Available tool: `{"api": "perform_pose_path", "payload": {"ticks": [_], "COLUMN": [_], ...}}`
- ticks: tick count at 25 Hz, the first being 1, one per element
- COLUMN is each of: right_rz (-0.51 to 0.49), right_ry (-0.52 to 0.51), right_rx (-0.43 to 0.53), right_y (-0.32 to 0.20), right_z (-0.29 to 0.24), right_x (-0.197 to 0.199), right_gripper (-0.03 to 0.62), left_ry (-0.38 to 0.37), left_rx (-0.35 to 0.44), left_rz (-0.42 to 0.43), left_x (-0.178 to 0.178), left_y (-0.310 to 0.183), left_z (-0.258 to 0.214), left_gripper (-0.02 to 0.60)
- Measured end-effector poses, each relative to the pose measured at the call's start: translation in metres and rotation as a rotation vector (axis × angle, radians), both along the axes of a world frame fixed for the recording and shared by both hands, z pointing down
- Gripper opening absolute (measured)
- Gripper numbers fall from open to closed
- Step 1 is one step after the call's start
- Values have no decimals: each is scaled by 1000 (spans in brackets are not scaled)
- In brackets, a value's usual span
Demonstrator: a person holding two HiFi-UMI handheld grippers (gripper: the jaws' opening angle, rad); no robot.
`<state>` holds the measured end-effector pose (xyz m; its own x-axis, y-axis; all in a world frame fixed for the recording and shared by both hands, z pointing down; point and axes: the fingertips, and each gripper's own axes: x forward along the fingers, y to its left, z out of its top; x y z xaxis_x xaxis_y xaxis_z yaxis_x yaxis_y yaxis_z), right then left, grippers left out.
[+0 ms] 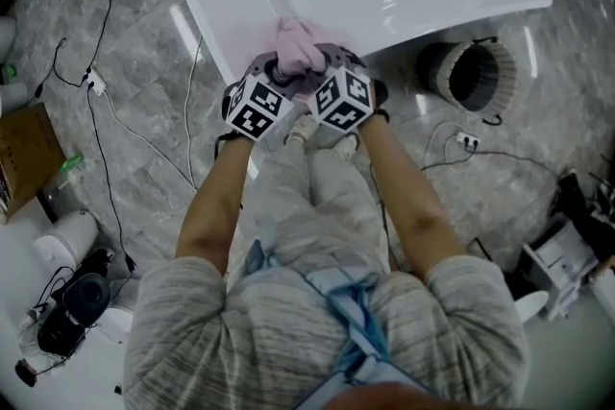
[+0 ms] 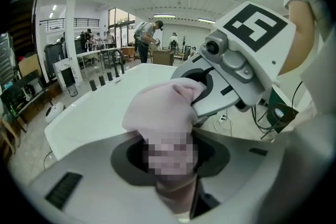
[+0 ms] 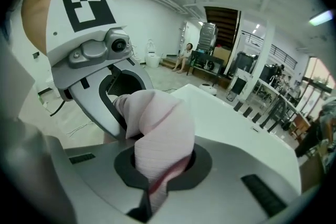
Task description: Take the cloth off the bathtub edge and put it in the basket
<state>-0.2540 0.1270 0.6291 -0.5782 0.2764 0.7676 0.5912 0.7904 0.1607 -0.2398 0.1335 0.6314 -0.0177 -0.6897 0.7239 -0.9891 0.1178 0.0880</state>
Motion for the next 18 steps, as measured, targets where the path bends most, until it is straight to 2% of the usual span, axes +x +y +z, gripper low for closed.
{"api": "perform_pose_path", "payload": {"ticks": [7,18], "right_rz": [83,202], "right_ry": [-115,-345], "right_rx": [-85,-132], "right_y": [-17,-51], "right_z": [-62,-173], "right_x": [-6,-8], "right_gripper": [15,15], "left_ry": [-49,-170], "left_rx": [117,262], "left_rz": [-20,15], "left_x": [-6,-9], "left_y": [-16,-48], "left_z": [-59,-168], "left_gripper": [150,143]}}
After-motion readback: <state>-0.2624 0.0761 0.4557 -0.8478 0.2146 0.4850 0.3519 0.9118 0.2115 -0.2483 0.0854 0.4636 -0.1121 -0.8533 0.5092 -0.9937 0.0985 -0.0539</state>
